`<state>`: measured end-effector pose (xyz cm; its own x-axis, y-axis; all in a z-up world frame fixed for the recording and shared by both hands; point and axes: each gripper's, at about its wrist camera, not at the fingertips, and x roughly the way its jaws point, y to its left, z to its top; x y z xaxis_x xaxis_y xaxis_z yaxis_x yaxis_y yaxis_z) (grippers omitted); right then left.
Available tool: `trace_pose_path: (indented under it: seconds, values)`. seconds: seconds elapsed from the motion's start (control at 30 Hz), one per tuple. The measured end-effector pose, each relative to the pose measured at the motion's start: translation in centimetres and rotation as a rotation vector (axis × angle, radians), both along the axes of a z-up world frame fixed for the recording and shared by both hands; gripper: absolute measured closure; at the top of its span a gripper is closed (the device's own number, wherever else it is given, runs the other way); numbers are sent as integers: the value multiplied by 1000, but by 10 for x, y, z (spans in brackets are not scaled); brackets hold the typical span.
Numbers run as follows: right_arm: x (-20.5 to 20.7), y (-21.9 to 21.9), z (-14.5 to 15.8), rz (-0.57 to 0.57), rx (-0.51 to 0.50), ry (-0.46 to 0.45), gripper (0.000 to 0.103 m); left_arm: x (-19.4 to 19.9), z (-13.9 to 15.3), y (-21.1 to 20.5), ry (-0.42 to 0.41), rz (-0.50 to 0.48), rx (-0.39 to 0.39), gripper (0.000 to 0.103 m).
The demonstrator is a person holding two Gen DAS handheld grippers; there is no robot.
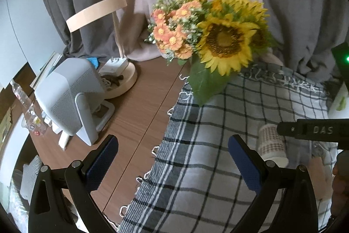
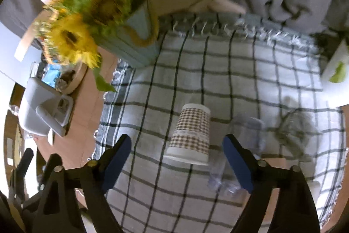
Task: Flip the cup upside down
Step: 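Move the right gripper to the brown houndstooth paper cup and close on it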
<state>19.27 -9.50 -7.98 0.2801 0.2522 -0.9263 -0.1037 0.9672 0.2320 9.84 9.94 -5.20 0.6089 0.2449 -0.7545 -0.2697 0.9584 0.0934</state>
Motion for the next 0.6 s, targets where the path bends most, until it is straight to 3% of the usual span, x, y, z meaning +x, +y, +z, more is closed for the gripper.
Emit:
trace_pose_path:
  seconds: [0.2,0.6]
  values:
    - [30,12,-39,12,-10,138,34,20,-18,4,45,8,-23,0]
    - [54,23,-80,7,-168,236,36,36,-34,6,94,3,-13,0]
